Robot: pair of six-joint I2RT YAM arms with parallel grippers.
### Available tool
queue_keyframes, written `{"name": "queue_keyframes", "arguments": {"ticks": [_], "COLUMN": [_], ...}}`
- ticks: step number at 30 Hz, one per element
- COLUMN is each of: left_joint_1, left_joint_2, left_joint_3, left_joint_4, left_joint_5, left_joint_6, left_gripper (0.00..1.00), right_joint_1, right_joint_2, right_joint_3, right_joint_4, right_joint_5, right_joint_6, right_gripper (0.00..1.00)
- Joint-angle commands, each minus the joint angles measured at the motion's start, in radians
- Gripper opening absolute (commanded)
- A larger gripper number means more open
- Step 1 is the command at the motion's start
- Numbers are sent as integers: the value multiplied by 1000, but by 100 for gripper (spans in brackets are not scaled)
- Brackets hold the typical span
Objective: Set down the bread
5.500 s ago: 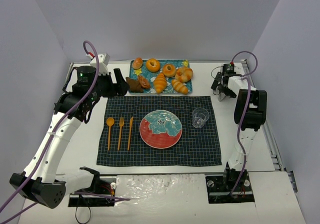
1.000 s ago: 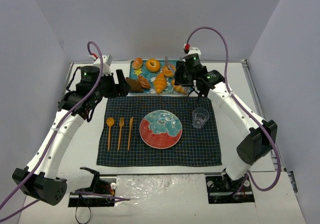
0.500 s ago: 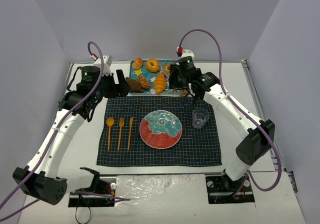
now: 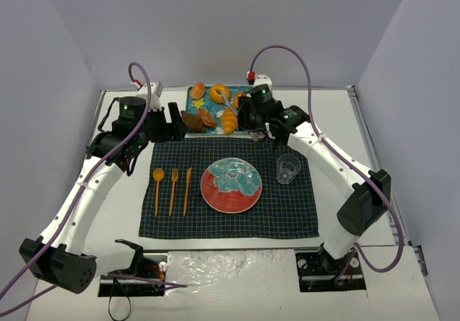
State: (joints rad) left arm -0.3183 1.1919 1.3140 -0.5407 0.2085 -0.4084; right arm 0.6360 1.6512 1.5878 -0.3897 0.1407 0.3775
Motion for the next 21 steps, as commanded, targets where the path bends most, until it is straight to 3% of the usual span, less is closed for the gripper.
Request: {"name": "queue_keyframes", "arguments": {"ticks": [1,21], "left_joint_1": [4,4], "left_joint_2": [-25,-29], "left_joint_3": [18,7], "left_joint_4": [64,64], "left_joint_5": [-4,-8], "left_joint_6": [-6,-6], "left_gripper": [73,73], "right_joint_1": [14,19], "right_joint_2": [-36,31], "right_joint_3": [-25,-105], "right_joint_4": [44,112], "right_joint_5": [40,32], "right_joint_6": [14,24], "right_gripper": [46,46]}}
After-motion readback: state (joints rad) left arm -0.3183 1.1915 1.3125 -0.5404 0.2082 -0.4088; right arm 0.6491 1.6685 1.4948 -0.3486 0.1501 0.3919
